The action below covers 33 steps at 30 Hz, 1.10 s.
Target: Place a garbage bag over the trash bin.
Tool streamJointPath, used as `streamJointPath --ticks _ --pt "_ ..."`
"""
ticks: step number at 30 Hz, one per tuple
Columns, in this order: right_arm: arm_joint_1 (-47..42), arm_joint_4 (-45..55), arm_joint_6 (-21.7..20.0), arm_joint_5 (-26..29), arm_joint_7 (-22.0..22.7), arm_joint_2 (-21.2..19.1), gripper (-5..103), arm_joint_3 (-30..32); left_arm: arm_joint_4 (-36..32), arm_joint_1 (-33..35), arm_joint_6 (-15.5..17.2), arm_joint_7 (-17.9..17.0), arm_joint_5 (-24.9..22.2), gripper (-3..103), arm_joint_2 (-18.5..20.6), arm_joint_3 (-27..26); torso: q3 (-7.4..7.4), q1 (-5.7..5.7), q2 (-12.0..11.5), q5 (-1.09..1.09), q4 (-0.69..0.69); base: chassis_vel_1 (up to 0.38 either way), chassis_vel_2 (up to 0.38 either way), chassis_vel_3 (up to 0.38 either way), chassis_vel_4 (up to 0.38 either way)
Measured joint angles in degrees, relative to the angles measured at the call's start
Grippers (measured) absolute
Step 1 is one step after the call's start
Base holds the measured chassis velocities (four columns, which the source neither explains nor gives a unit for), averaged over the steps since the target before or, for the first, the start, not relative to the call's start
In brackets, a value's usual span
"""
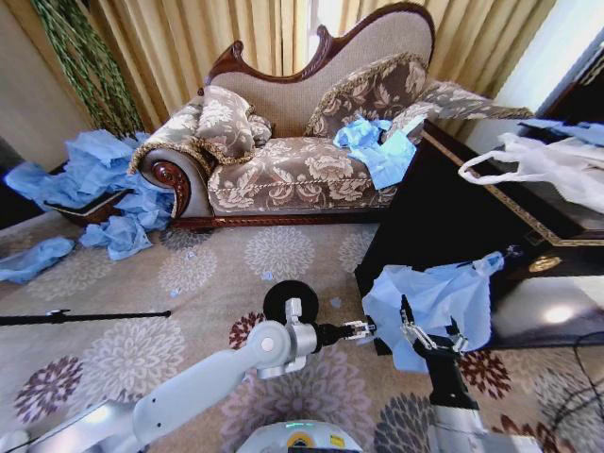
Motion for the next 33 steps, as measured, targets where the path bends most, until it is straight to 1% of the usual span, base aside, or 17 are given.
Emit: streamJointPath --ticks 5,13,17,23,27,30,32,33 --pt "-0.01 -0.03 0.01 -0.26 0.01 0.03 100 -0.05 -0.51 1.17 0.22 0.01 1.96 100 0.47 -0.86 0.00 0.00 0.00 0.00 -0.01 0.000 0.000 0.000 0.000" --pt "-0.11 -0.03 0.12 -0.51 0.01 0.13 100 -0.07 -2.40 3.52 0.39 0.01 2.17 100 1.87 -2.94 0.00 0.00 0.00 0.00 0.00 0.000 0.000 0.000 0.000" --pt "-0.11 -0.03 0.14 -0.60 0.01 0.19 100 -0.08 -3.10 4.03 0.43 0.05 2.17 100 1.88 -3.32 0.00 0.00 0.00 0.00 -0.01 0.000 0.000 0.000 0.000" --pt "-0.21 -0.03 0.25 -0.69 0.01 0.30 100 -0.05 -3.69 3.79 0.40 0.38 2.36 100 1.30 -3.76 0.00 0.00 0.00 0.00 -0.01 0.000 0.000 0.000 0.000" --pt "-0.17 -0.01 0.25 -0.65 0.01 0.27 100 -0.02 -3.07 3.57 0.34 0.93 4.80 100 0.85 -3.85 0.00 0.00 0.00 0.00 -0.01 0.000 0.000 0.000 0.000" --pt "-0.06 -0.13 0.25 -0.57 0.05 0.20 100 0.03 -1.63 2.50 0.24 1.43 5.77 100 -0.68 -3.12 0.00 0.00 0.00 0.00 -0.01 0.000 0.000 0.000 0.000" --pt "-0.06 -0.17 0.25 -0.55 0.07 0.19 100 0.04 -1.33 2.24 0.23 1.54 5.81 100 -1.00 -2.94 0.00 0.00 0.00 0.00 -0.01 0.000 0.000 0.000 0.000" --pt "-0.06 -0.26 0.25 -0.52 0.12 0.16 100 0.08 -0.53 1.37 0.20 1.61 5.84 100 -2.10 -2.29 0.00 0.00 0.00 0.00 -0.01 0.000 0.000 0.000 0.000"
